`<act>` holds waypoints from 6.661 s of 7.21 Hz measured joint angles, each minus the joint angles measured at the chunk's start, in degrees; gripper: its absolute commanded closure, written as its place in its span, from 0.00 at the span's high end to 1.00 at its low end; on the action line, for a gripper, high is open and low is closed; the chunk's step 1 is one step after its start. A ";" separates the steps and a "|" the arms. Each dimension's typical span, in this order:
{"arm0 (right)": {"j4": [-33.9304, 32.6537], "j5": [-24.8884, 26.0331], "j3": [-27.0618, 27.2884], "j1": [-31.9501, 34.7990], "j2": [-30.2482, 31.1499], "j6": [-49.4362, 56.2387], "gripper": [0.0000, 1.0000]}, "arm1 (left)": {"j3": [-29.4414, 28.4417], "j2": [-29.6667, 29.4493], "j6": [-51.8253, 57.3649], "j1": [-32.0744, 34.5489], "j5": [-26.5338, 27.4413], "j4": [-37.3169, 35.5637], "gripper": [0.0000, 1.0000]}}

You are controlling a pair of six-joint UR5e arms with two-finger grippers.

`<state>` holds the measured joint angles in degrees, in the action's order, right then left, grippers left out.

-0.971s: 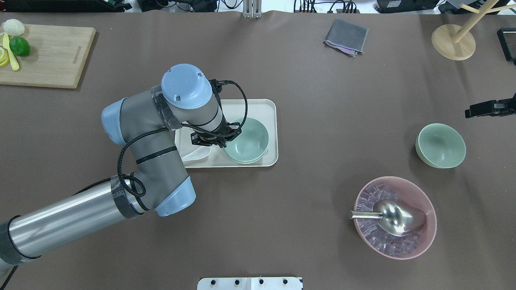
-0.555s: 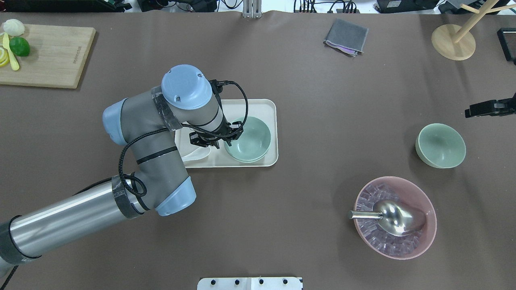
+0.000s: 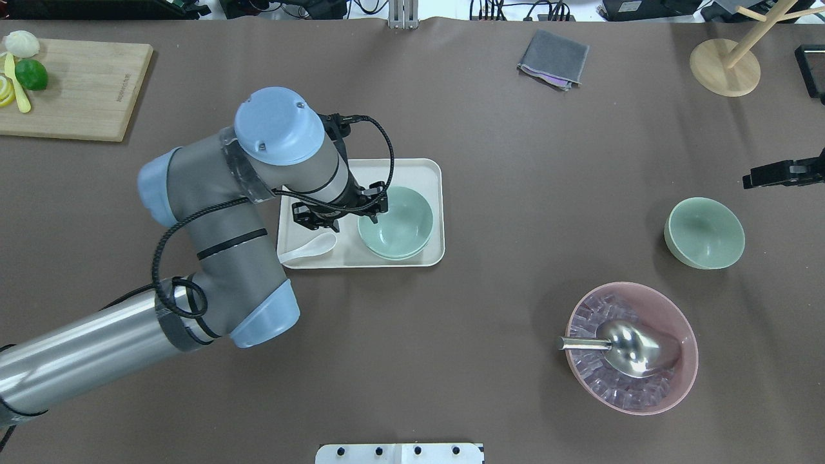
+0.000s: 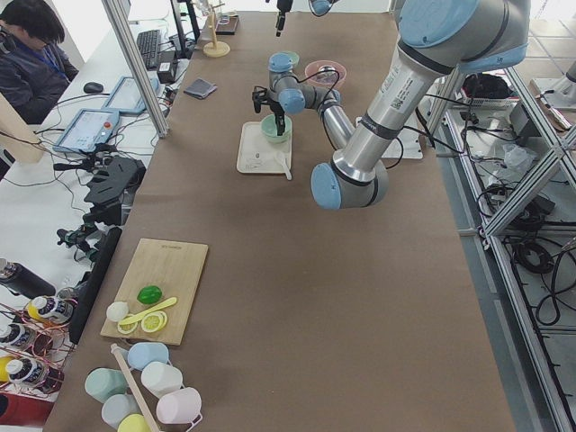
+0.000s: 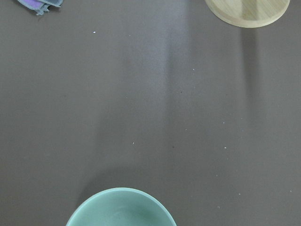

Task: Stack green bowls together

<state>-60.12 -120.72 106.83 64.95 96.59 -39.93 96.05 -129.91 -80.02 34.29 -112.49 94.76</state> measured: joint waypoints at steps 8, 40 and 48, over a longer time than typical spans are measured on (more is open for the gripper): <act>4.54 -0.39 -6.19 -0.89 2.15 -0.43 0.98 | 8.23 29.86 72.38 40.27 -21.16 -15.83 0.98; -23.31 -1.43 -3.92 -15.57 -31.48 -15.45 0.00 | 5.06 38.03 82.04 45.60 -22.80 -15.34 0.98; -30.99 8.91 -6.65 -29.67 -48.49 -31.11 0.00 | 4.35 44.24 82.21 48.07 -22.47 -15.05 0.98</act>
<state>-91.10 -111.81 100.18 35.28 48.10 -71.04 100.40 -85.67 2.18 82.37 -134.96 79.72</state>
